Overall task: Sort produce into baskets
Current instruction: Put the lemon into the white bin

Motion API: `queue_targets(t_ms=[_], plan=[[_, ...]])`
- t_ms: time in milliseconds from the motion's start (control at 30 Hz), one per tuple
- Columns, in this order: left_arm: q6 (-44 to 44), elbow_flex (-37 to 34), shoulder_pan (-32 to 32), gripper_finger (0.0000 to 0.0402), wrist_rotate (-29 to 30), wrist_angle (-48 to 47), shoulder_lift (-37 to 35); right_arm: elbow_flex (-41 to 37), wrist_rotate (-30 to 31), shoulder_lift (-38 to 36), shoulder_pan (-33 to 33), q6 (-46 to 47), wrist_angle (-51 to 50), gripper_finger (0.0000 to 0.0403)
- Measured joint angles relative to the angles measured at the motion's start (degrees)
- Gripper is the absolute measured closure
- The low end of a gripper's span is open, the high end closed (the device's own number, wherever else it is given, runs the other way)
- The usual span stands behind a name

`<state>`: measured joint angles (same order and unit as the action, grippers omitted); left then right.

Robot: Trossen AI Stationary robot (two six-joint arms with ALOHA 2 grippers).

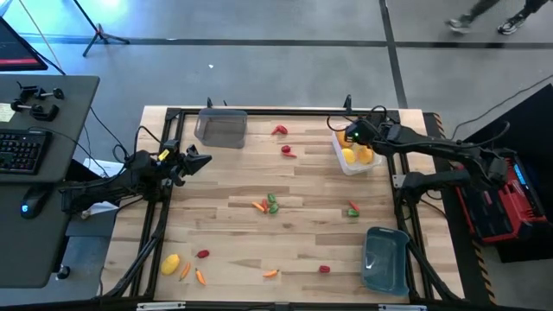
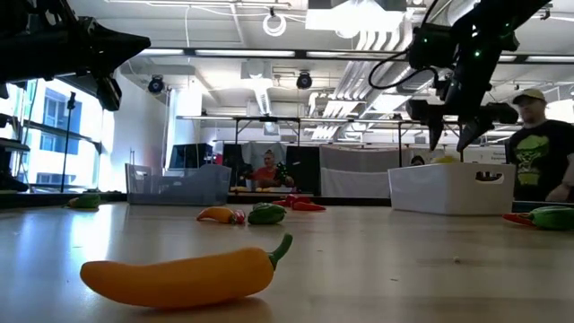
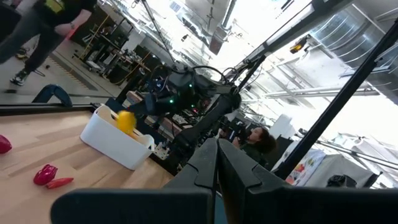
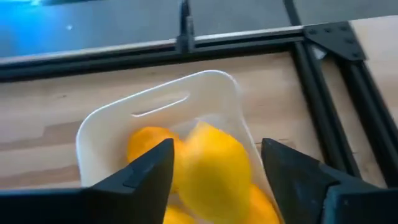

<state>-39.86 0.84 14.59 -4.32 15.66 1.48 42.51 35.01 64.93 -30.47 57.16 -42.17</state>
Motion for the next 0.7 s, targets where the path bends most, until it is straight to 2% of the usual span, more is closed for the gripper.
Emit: queue_targets(t_ms=[200,367,500,700], plan=[[0.00,0.00,0.00,0.0401,-0.02,0.00,0.00,0.11,-1.00,0.00,-4.33,-6.20,2.96,0.0087],[0.00,0.00,0.00,0.0401,-0.02,0.00,0.00,0.89,-12.40,-0.83,-4.36,-2.38,3.83,0.0052],[0.00,0.00,0.00,0.0401,0.00,0.00,0.00,0.82,-13.29,-1.25,3.57,-0.65,9.88,0.0050],[0.00,0.00,0.00,0.0401,0.00,0.00,0.00,0.80,-12.99,0.61,19.46,9.39,20.05,0.0050]])
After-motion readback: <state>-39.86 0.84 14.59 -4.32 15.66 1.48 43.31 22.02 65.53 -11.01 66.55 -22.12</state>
